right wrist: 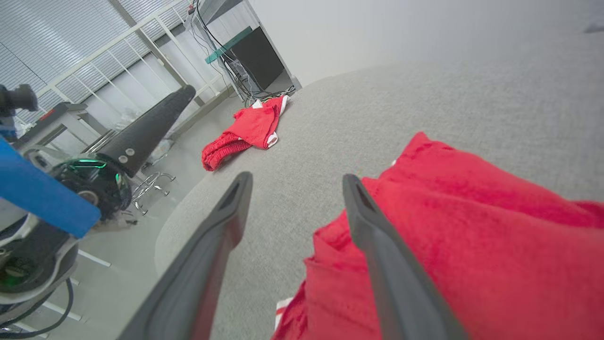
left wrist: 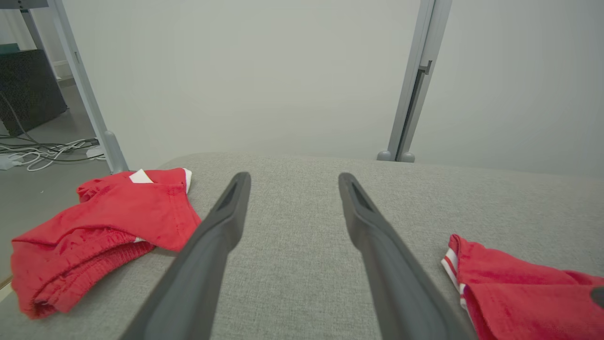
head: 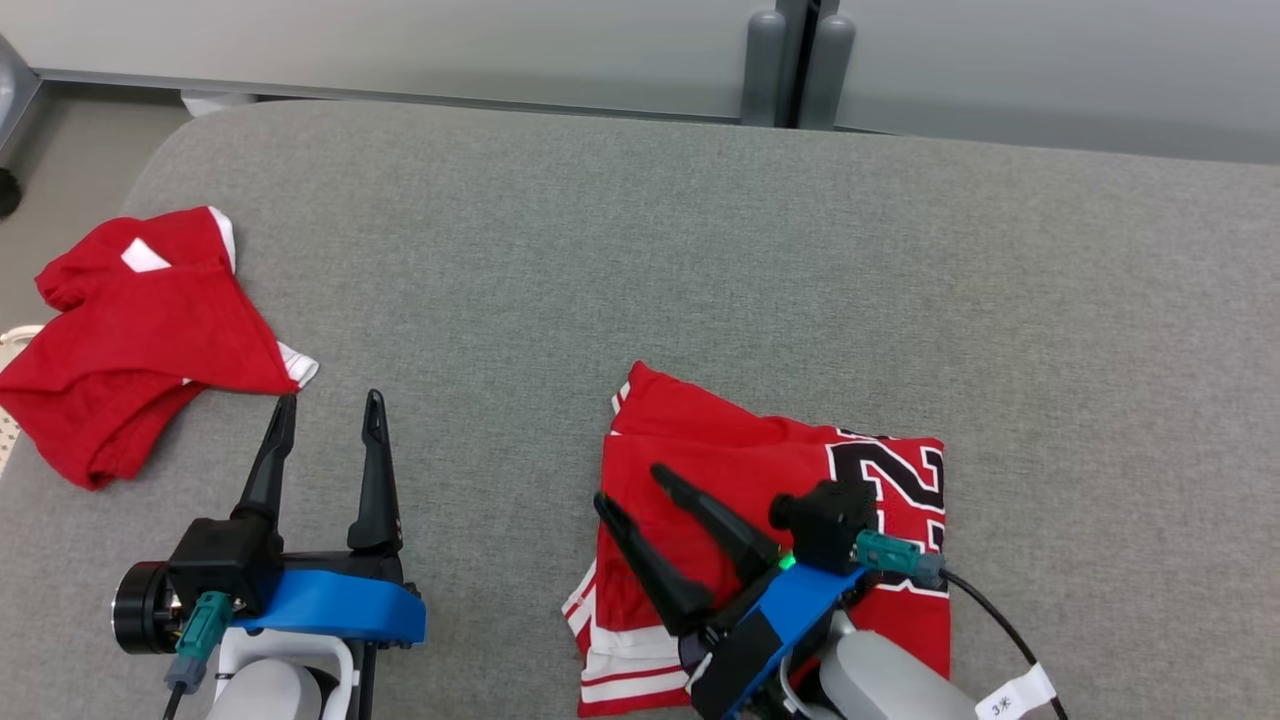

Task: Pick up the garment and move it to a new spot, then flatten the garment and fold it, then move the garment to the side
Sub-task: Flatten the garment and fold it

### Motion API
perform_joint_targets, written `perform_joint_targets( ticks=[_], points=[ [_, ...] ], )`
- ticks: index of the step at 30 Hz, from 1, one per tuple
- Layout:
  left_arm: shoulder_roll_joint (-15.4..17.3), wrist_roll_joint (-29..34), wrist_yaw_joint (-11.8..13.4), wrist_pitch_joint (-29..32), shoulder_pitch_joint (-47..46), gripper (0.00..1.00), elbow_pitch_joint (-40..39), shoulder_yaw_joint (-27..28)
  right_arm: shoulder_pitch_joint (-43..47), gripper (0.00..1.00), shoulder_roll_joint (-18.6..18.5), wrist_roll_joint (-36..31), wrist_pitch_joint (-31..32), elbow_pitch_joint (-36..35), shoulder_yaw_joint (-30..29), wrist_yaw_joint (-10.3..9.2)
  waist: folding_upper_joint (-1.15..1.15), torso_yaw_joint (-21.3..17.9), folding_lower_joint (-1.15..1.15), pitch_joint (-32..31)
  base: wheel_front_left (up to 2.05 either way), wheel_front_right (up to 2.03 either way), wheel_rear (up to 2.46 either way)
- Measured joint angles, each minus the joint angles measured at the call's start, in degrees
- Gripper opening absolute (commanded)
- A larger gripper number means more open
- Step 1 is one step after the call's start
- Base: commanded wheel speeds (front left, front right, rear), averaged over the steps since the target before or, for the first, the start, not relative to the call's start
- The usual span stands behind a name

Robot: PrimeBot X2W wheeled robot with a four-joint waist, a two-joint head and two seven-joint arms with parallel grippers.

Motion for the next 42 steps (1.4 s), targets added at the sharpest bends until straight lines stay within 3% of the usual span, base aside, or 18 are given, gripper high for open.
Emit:
perform_joint_targets(
  ticks=[5,9,14,21,27,42],
  points=[
    [0.0,0.4,0.0,-0.1,0.1,1.0,0.2,0.4,-2.7,1.0,0.1,-4.3,-2.9,-2.8,-3.3,0.0,0.0,-1.5,0.0,-0.4,0.0,0.0,0.0],
    [0.2,0.5,0.2,-0.1,1.0,1.0,0.2,0.8,-1.7,1.0,0.1,-11.9,-3.3,-6.5,-13.5,0.0,0.0,-2.9,0.0,-1.5,0.0,0.0,0.0],
    [0.6,0.5,0.5,-0.2,2.4,1.0,0.4,1.1,5.7,1.0,-1.9,-20.8,-3.2,-12.0,-26.3,0.0,0.0,-4.8,0.0,-3.2,0.0,0.0,0.0],
    [1.5,0.5,1.0,0.4,4.4,1.0,0.4,0.8,17.4,1.0,-2.7,-26.6,0.7,-19.0,-40.0,0.0,0.0,-6.6,-0.01,-6.2,0.0,0.0,0.0],
    [2.4,0.9,1.1,2.2,7.1,1.0,0.1,-0.4,24.1,1.0,-1.8,-28.1,4.7,-24.8,-43.8,0.0,0.0,-7.3,-0.01,-9.0,0.0,0.0,0.0],
    [3.4,0.4,1.1,4.5,11.9,1.0,-1.0,-2.3,32.5,1.0,-0.3,-28.6,9.9,-31.9,-45.6,0.0,-0.01,-7.2,-0.01,-13.7,0.0,0.0,0.0]
  ],
)
